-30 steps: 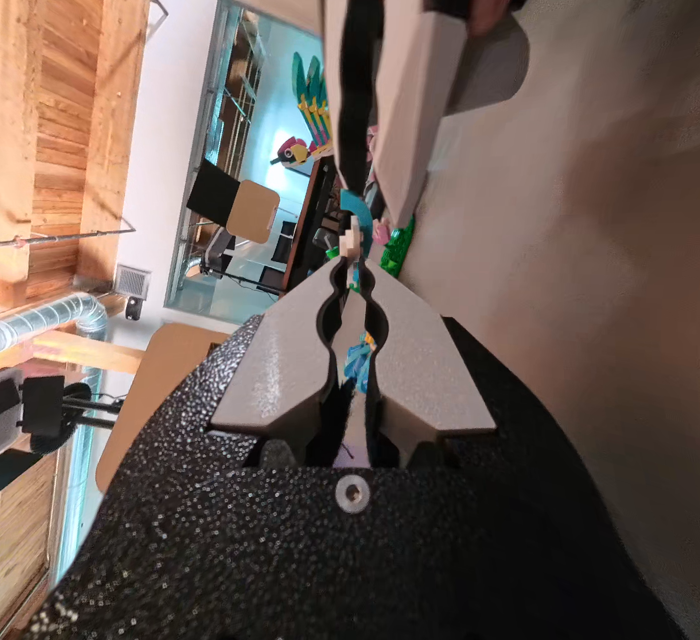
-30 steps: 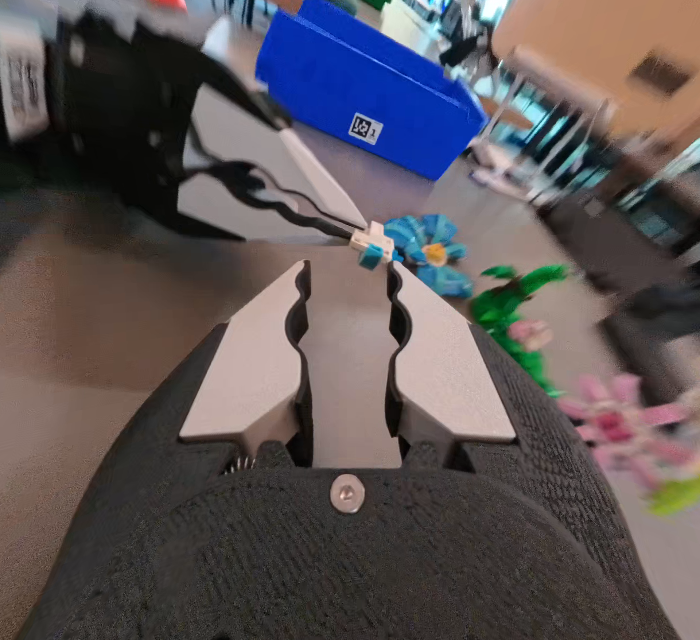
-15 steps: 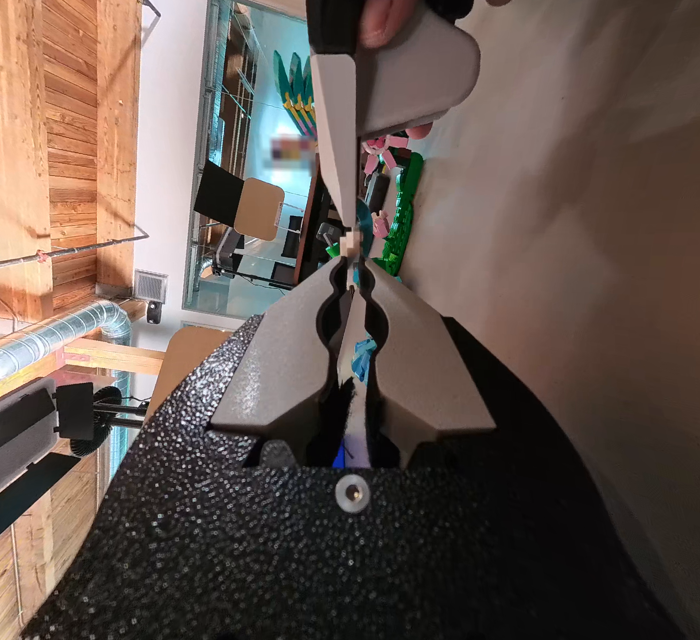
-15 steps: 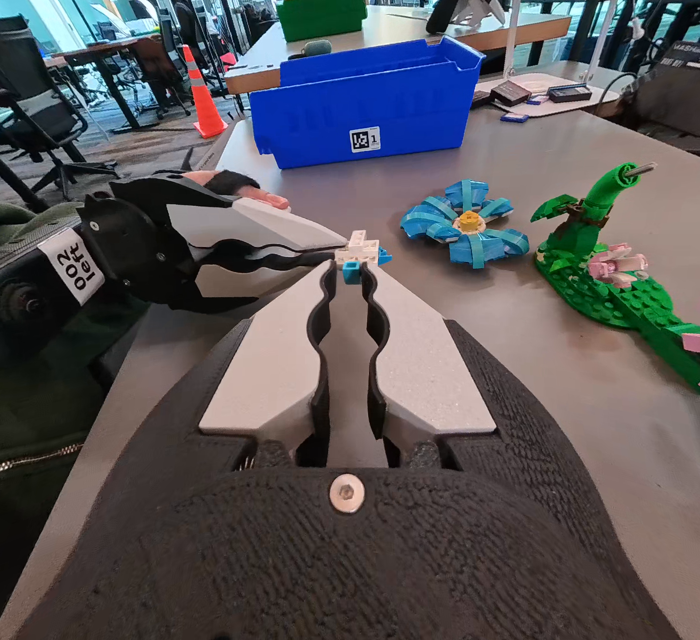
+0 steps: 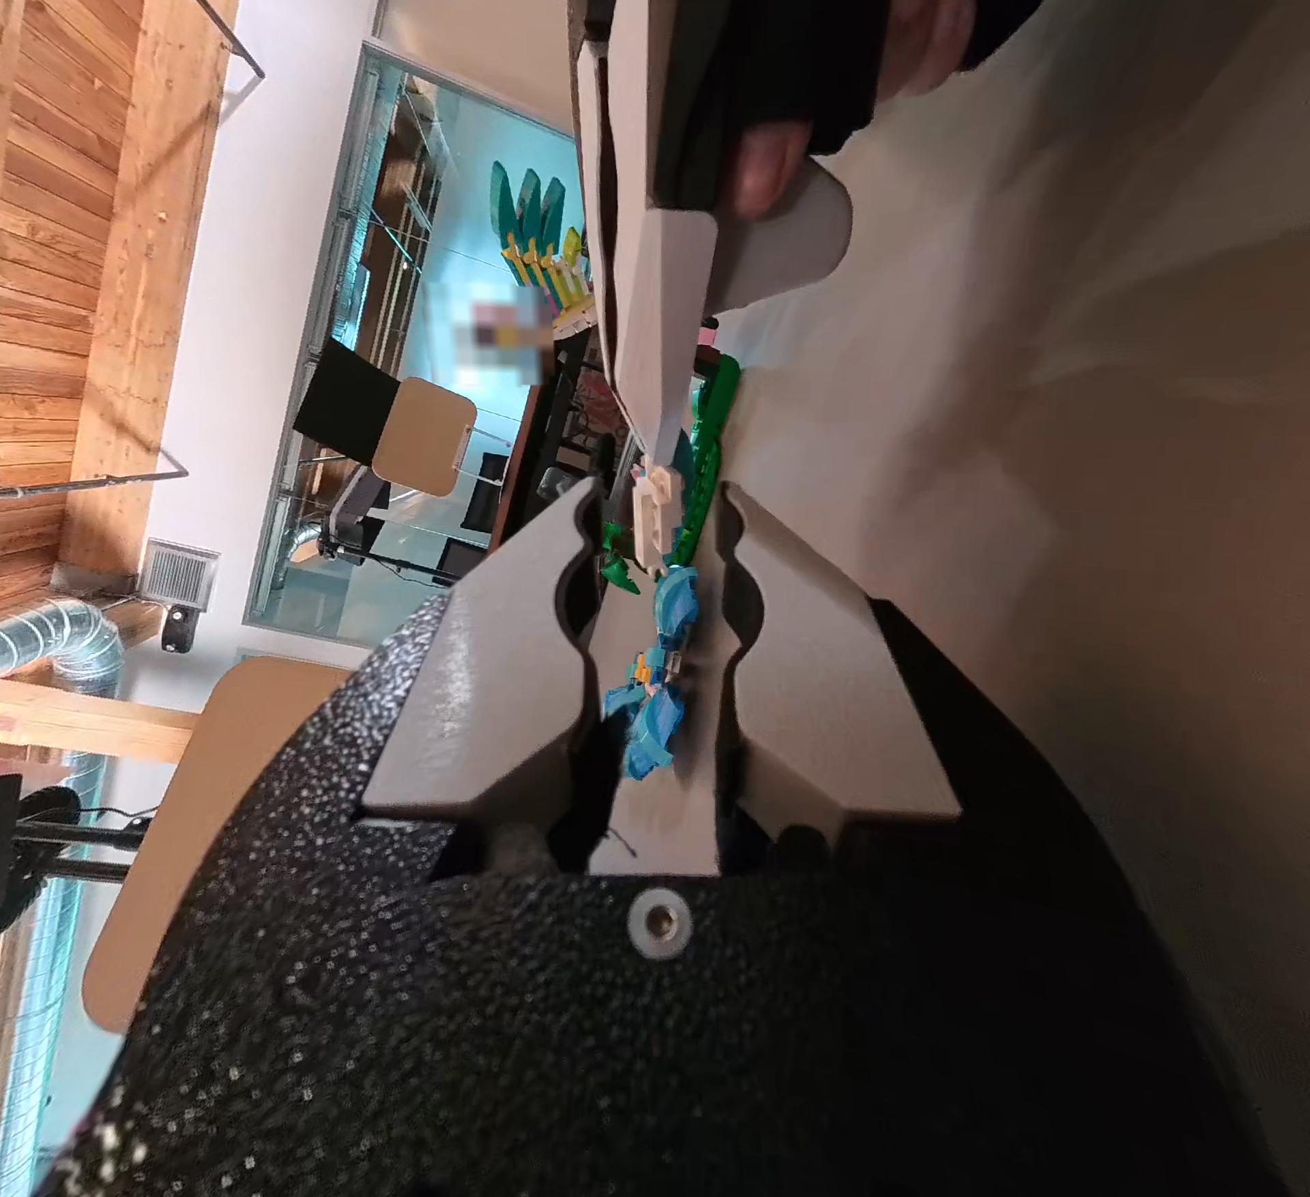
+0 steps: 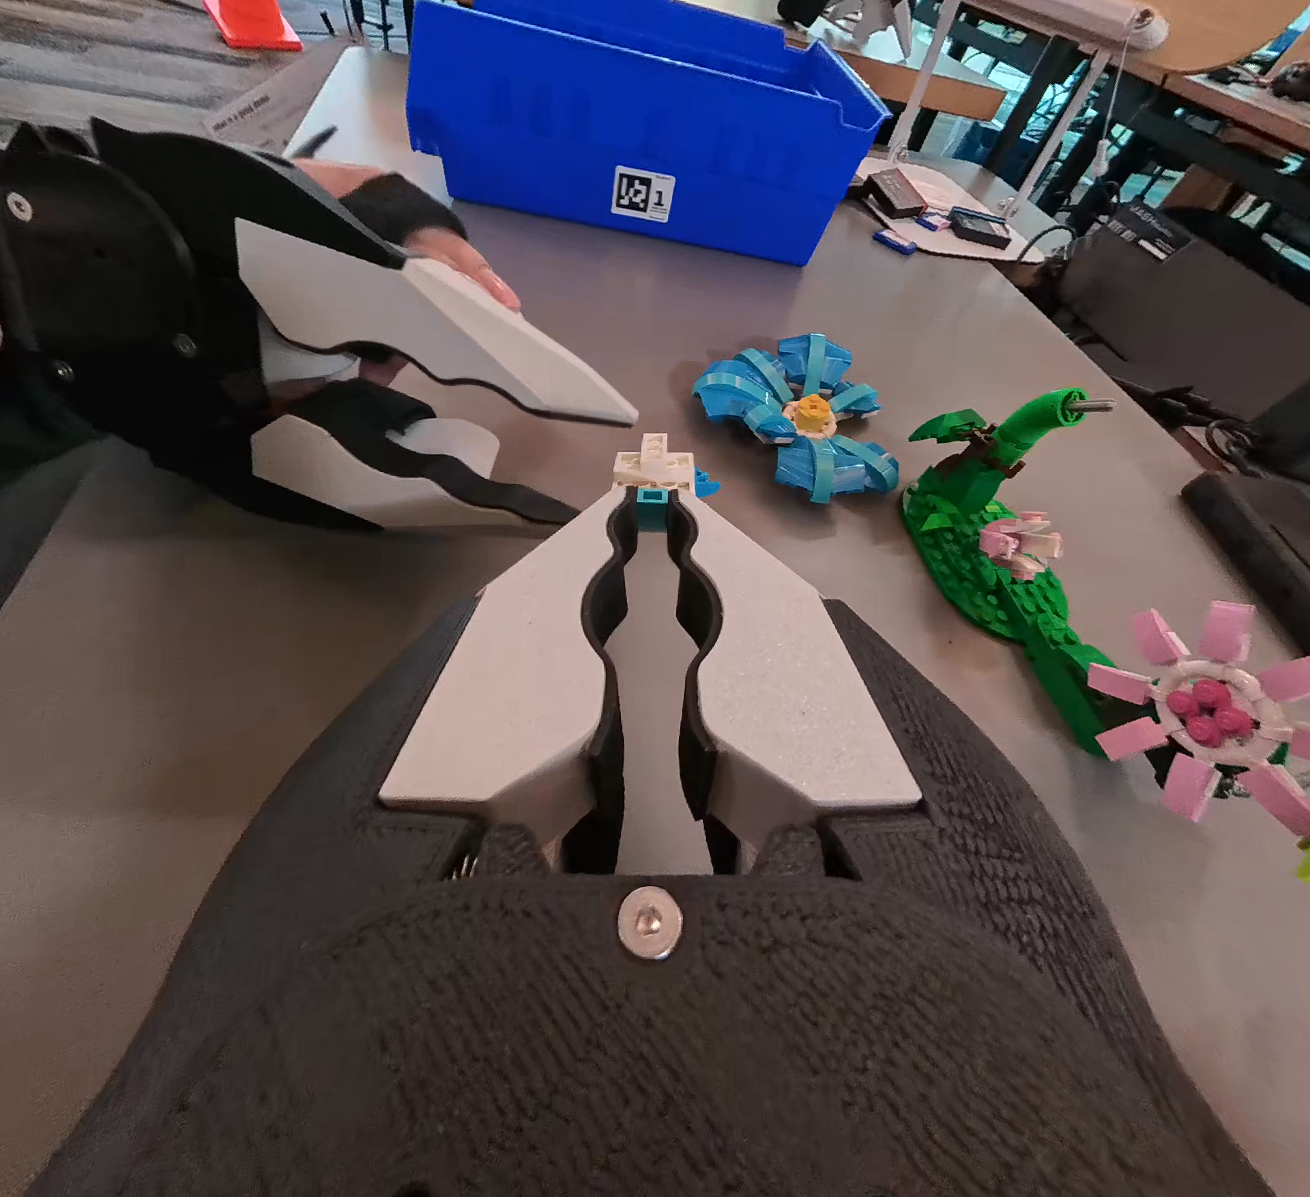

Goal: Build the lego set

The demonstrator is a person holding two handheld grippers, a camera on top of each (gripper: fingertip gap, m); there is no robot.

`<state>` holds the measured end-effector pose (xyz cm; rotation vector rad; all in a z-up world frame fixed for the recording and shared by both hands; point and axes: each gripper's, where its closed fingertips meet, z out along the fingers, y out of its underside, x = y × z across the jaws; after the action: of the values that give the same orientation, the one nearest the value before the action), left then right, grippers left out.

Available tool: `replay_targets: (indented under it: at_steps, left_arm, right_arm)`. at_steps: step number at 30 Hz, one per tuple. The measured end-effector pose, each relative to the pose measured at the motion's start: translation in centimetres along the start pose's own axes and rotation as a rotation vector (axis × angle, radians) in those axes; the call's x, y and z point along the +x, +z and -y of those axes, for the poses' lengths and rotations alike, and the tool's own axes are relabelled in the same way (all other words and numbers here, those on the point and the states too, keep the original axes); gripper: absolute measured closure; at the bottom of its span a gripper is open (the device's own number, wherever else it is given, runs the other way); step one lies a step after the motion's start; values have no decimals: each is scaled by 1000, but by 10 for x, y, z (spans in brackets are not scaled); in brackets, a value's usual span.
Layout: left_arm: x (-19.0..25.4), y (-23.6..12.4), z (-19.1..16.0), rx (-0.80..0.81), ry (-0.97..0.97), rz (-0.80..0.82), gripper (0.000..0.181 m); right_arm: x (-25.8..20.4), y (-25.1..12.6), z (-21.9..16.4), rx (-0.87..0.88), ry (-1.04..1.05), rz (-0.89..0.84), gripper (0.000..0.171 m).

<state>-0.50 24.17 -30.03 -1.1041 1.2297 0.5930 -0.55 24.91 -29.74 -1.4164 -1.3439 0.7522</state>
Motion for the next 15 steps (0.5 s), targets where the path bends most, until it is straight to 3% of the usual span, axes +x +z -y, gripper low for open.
replay_targets:
  at_steps: [1, 7, 15]
  left_arm:
    - [0, 0, 1, 6, -5, -4, 161]
    - [6, 0, 1, -7, -17, -46, 181]
    - [17, 2, -9, -102, 34, -105, 181]
  right_arm:
    - [-2, 0, 0, -2, -11, 5, 166]
    - [-6, 2, -2, -11, -53, 10, 166]
    - [-5, 9, -19, -93, -114, -29, 165]
